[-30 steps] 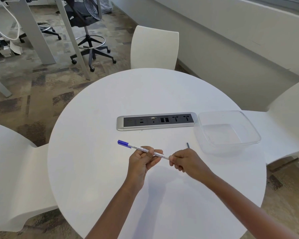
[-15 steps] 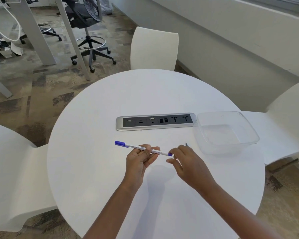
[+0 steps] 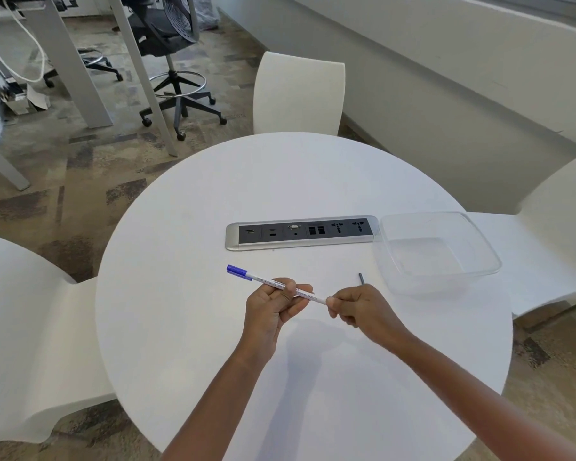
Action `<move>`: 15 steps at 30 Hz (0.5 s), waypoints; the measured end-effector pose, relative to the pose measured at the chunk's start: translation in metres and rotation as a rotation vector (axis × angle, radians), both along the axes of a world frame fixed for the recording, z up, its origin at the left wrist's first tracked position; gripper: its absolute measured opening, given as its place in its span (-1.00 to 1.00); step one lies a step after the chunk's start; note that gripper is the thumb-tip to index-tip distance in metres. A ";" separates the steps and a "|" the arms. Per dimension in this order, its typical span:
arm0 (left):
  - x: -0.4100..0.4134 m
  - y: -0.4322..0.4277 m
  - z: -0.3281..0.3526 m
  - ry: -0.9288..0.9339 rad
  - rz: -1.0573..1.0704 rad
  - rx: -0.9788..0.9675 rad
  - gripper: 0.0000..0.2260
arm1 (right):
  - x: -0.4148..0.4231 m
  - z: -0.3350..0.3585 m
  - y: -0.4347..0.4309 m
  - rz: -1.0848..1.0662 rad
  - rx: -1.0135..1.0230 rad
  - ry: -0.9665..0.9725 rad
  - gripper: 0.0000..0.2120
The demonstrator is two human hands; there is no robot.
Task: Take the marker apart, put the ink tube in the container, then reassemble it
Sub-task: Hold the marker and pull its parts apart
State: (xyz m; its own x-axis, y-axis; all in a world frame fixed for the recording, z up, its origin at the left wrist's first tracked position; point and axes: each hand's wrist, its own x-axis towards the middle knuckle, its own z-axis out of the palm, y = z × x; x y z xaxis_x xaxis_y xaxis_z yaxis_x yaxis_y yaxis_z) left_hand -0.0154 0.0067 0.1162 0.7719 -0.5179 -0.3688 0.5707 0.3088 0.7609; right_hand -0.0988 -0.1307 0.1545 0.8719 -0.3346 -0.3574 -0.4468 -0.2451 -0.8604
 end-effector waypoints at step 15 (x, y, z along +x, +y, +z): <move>0.000 -0.001 0.004 -0.001 0.063 0.003 -0.90 | -0.009 -0.009 0.005 0.172 -0.954 -0.373 -0.91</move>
State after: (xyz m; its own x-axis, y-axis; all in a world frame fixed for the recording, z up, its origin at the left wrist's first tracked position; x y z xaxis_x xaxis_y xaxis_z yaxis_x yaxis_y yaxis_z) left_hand -0.0159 0.0057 0.1200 0.8033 -0.4669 -0.3697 0.5497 0.3424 0.7620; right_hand -0.1083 -0.1258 0.1452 0.9356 -0.1970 0.2931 -0.0862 -0.9322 -0.3515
